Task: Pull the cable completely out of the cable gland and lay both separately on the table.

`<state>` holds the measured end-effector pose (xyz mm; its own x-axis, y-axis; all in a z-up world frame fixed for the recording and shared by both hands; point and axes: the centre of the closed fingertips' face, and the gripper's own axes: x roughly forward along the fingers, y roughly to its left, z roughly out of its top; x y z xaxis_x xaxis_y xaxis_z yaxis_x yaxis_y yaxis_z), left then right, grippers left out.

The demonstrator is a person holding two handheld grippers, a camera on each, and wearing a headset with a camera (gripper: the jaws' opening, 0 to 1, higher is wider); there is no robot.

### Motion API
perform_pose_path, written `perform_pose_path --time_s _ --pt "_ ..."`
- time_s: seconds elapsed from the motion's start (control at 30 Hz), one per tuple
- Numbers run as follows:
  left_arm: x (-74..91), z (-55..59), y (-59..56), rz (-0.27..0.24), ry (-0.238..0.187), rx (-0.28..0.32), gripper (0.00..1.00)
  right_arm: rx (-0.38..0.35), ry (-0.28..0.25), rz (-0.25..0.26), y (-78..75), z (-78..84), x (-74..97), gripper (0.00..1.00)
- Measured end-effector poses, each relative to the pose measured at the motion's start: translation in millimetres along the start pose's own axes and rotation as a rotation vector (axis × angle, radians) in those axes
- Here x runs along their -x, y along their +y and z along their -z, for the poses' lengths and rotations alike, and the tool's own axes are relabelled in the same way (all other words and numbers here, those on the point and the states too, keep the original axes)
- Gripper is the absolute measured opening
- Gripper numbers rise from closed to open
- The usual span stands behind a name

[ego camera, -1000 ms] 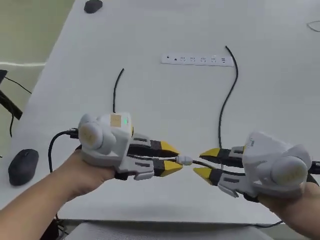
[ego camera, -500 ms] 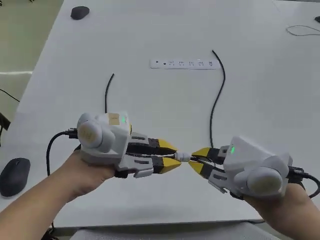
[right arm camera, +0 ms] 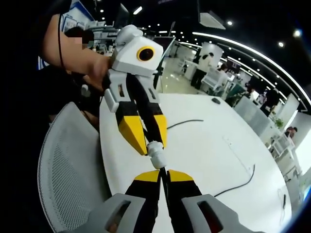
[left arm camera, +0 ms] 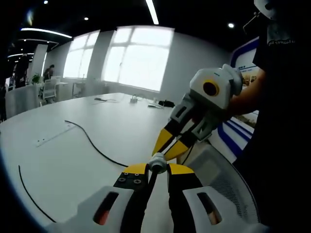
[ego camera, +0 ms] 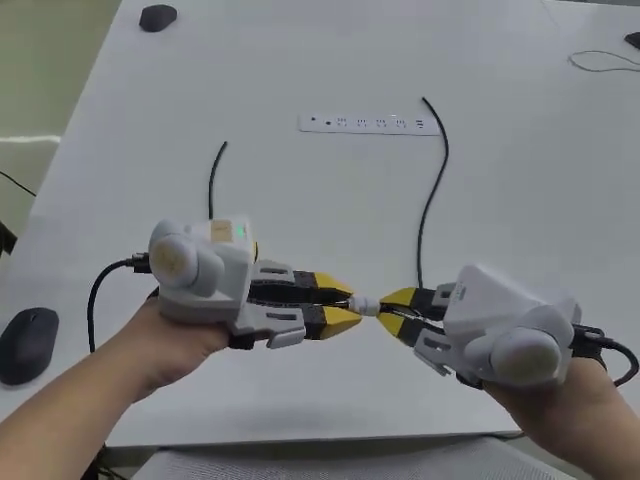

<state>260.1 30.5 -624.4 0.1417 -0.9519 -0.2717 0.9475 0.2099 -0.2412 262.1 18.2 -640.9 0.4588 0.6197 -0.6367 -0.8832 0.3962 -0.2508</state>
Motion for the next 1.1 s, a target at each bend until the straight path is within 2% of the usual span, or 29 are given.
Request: perform_pose_path --time_s 0.17,0.47,0.57,0.63,0.9,1.0,1.1 --pt "2.3 -0.5 1.6 -0.002 -0.009 0.009 0.15 -0.007 0.002 0.009 -0.5 -1.6 -1.3 0.00" --pt "7.1 -2.5 5.5 -0.016 -0.036 0.034 0.15 -0.070 0.005 0.029 -6.8 -0.4 -3.9 0.00" --pt "8.3 -1.4 7.6 -0.022 -0.034 0.035 0.15 -0.076 0.022 0.039 -8.7 3.5 -6.0 0.00" --pt "9.5 -1.3 9.1 -0.025 -0.037 0.038 0.15 -0.127 0.019 0.041 -10.6 5.1 -5.9 0.00" --pt "11.7 -1.4 12.5 -0.040 -0.046 0.048 0.15 -0.219 0.037 0.067 -19.3 18.6 -5.8 0.00" --pt "11.8 -2.9 13.2 -0.043 -0.057 0.063 0.15 -0.237 0.069 0.095 -24.0 30.1 -5.4 0.00" --pt "13.2 -4.5 14.1 -0.046 -0.071 0.078 0.15 -0.317 0.070 0.120 -29.3 40.0 -3.2 0.00"
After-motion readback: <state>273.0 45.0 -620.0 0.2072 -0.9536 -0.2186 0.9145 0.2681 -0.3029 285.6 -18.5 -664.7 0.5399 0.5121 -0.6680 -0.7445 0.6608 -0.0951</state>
